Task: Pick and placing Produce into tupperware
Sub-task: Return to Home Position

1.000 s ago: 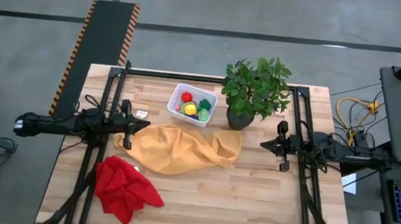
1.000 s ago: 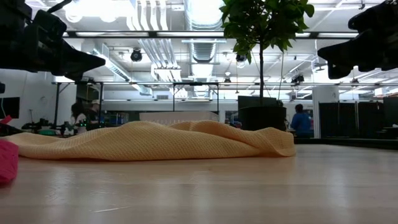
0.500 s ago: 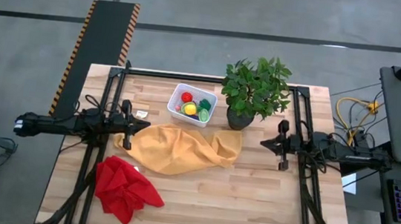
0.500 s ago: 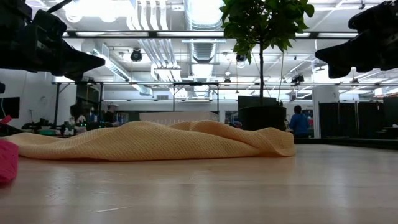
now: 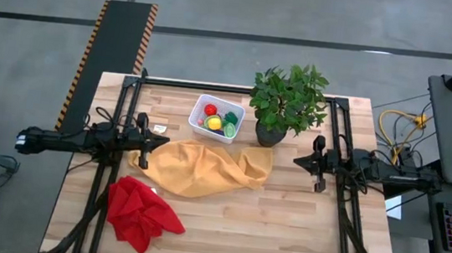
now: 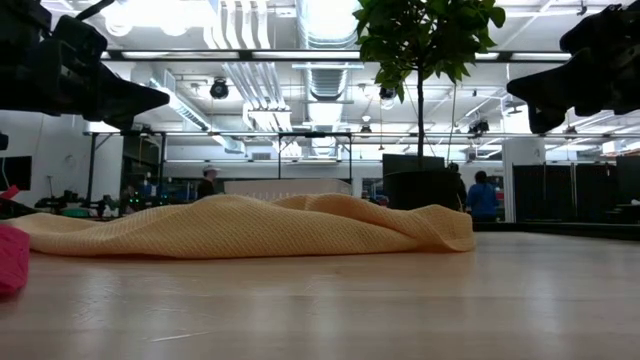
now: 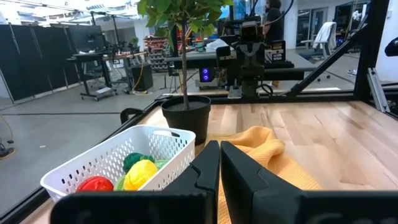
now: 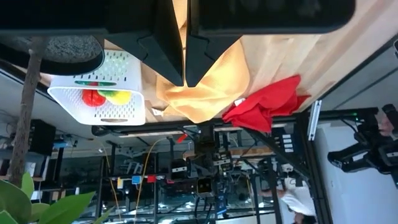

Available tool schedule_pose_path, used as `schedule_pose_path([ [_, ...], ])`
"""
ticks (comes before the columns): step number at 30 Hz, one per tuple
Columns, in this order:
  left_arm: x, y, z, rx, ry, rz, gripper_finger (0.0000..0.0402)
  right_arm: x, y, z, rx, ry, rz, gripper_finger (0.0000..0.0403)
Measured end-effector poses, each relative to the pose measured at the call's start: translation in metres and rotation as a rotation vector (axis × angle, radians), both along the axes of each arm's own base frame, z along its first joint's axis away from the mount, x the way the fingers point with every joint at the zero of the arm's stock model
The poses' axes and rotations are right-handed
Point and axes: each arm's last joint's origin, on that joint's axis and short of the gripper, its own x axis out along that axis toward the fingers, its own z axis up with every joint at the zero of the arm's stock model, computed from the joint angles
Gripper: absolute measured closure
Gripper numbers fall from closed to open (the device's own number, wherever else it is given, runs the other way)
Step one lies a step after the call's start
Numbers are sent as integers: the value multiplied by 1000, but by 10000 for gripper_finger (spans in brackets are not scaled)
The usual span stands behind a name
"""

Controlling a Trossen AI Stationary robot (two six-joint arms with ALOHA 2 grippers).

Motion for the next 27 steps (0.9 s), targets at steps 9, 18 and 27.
schedule_pose_path([
  [9, 0, 0, 1, 0, -5, 0, 402, 0, 0, 0, 0, 0, 0, 394],
  [18, 0, 0, 1, 0, -7, -1, 402, 0, 0, 0, -2, 0, 0, 394],
  [27, 0, 0, 1, 0, -7, -1, 402, 0, 0, 0, -2, 0, 0, 394],
])
